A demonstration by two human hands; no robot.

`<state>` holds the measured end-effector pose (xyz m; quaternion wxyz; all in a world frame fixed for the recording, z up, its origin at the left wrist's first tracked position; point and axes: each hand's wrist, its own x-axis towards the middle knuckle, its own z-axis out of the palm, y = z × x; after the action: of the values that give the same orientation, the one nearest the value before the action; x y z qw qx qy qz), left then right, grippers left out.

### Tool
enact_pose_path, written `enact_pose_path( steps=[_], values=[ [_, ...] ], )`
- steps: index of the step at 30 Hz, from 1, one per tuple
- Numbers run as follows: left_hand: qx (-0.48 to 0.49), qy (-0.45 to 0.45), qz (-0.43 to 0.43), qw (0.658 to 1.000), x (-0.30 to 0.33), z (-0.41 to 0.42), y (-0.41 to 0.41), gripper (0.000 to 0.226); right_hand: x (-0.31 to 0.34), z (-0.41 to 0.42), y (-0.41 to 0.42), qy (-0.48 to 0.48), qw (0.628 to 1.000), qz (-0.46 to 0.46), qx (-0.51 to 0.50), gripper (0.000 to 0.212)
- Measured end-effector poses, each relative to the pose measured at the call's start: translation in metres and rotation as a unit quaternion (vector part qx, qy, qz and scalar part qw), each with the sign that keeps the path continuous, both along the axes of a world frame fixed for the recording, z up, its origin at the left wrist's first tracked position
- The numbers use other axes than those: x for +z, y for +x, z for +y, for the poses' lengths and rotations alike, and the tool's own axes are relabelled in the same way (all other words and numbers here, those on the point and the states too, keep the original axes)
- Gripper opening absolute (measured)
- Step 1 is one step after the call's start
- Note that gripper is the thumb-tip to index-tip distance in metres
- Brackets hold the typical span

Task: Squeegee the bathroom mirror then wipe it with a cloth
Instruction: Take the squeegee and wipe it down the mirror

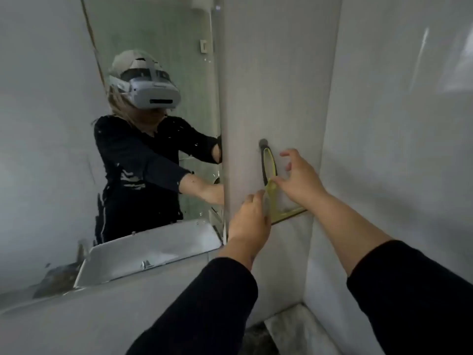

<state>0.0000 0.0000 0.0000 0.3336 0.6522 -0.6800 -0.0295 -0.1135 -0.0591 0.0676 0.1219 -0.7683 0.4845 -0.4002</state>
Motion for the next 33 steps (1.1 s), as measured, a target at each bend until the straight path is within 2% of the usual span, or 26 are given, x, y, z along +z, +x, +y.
enact_pose_path(
  steps=[2, 7, 13, 20, 25, 29, 31, 33],
  values=[
    [0.004, -0.016, 0.051, 0.999, -0.013, -0.005, -0.006, 0.056, -0.003, -0.006, 0.011, -0.007, 0.999, -0.035, 0.018, 0.064],
    [0.020, -0.030, 0.073, 0.997, -0.038, -0.015, -0.016, 0.058, -0.023, -0.012, 0.028, -0.042, 0.994, -0.092, 0.029, 0.062],
    [0.067, -0.079, 0.046, 0.994, -0.031, -0.002, -0.030, 0.053, -0.005, 0.001, 0.021, -0.050, 0.995, -0.082, 0.020, 0.055],
    [0.134, -0.153, 0.019, 0.979, -0.002, 0.034, -0.036, 0.040, 0.026, 0.037, 0.016, -0.032, 0.989, -0.142, 0.005, 0.054],
    [0.159, -0.160, -0.016, 0.974, 0.021, 0.069, -0.015, 0.040, 0.041, 0.067, 0.023, 0.012, 0.985, -0.160, 0.055, 0.059],
    [0.189, -0.160, -0.054, 0.967, 0.038, 0.101, 0.009, 0.042, 0.053, 0.094, 0.032, -0.013, 0.996, -0.054, 0.065, 0.078],
    [0.194, -0.151, -0.071, 0.967, 0.049, 0.118, 0.025, 0.041, 0.062, 0.114, 0.037, -0.111, 0.993, 0.032, 0.025, 0.079],
    [0.188, -0.140, -0.090, 0.968, 0.062, 0.133, 0.040, 0.040, 0.070, 0.132, 0.042, -0.242, 0.959, 0.144, 0.022, 0.070]
  ],
)
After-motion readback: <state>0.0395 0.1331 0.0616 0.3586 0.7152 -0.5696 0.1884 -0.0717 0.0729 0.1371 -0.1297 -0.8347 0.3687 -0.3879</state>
